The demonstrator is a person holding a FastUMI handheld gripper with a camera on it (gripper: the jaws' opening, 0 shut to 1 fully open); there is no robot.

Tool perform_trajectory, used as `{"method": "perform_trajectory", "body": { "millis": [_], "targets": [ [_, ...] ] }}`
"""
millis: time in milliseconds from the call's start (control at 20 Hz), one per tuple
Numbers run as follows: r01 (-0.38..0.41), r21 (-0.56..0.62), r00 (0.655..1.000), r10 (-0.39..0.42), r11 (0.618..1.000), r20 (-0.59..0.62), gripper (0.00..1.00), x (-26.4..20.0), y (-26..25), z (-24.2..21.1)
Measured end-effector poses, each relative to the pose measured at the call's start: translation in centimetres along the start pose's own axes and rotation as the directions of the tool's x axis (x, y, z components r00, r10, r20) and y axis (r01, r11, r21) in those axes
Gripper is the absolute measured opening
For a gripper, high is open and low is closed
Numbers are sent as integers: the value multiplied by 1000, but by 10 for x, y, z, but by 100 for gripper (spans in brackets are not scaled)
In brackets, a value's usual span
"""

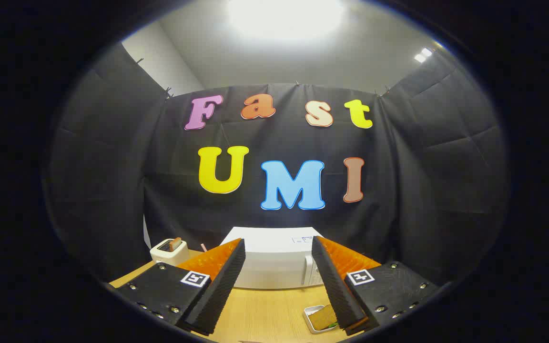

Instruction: Open the microwave, put the food inside, and close the microwave door.

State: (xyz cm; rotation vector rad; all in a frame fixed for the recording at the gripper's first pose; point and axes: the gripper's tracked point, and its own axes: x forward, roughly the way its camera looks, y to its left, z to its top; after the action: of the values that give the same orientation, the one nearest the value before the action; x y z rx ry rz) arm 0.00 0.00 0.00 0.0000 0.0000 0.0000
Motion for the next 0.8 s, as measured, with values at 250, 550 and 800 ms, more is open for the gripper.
{"method": "perform_trajectory", "body": {
  "millis": [250,550,800],
  "targets": [
    [-6,-1,1000,6,1000,13,89,0,1,8],
    [-9,-5,1000,9,1000,7,89,3,1,4],
    [-16,-6,1000,16,1000,7,90,6,3,1]
  ]
}}
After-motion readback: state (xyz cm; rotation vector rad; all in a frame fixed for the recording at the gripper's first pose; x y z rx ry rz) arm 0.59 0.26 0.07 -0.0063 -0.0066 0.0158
